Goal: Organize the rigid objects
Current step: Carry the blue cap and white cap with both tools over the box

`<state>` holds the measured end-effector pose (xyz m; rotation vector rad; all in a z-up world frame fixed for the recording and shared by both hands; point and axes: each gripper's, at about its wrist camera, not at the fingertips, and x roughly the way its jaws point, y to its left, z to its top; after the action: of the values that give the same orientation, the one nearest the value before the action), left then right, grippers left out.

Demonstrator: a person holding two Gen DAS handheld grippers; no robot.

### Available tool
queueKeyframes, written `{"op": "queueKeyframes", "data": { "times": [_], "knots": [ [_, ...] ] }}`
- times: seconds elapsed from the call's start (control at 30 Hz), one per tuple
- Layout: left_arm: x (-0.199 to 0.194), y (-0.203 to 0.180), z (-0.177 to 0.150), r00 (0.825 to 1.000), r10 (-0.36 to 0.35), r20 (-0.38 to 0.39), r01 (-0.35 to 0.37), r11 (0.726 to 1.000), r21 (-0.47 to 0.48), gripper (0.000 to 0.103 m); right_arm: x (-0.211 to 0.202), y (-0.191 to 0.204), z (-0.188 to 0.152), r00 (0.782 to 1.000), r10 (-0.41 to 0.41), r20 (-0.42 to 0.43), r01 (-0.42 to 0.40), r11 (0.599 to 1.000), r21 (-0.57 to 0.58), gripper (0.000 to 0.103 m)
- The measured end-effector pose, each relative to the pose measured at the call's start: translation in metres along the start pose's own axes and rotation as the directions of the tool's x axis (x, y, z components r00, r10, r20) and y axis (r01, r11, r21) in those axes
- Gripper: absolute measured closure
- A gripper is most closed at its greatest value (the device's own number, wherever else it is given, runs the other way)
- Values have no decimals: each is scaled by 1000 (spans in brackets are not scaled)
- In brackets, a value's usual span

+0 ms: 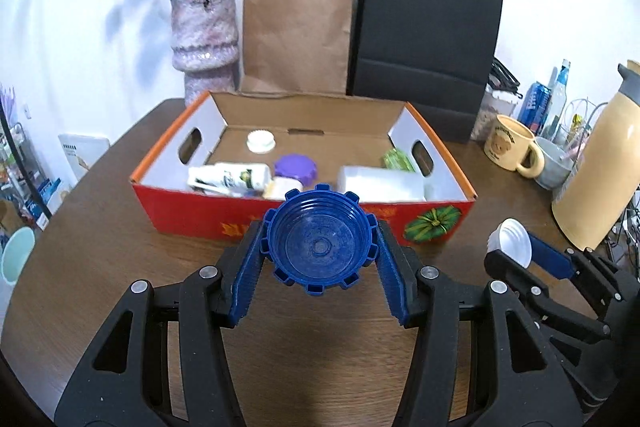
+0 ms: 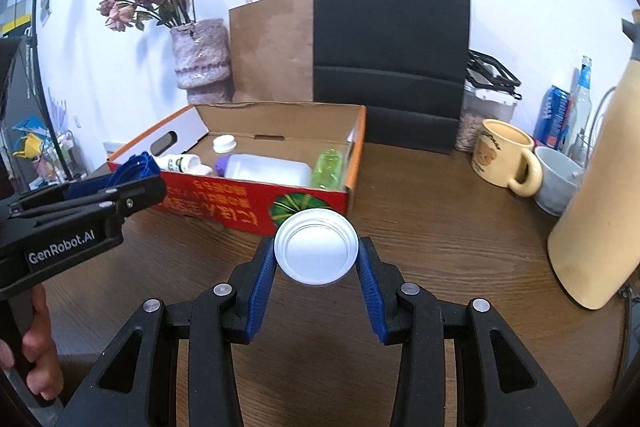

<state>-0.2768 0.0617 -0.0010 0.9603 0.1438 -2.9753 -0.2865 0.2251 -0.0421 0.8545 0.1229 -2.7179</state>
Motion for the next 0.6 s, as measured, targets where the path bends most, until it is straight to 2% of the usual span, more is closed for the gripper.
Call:
{"op": "queueKeyframes", "data": {
  "times": [0.6],
  "knots": [
    [3,45,35,998,9,59,-7,999,-37,54,27,36,41,999,-13,50,13,1000,4,58]
  ]
}}
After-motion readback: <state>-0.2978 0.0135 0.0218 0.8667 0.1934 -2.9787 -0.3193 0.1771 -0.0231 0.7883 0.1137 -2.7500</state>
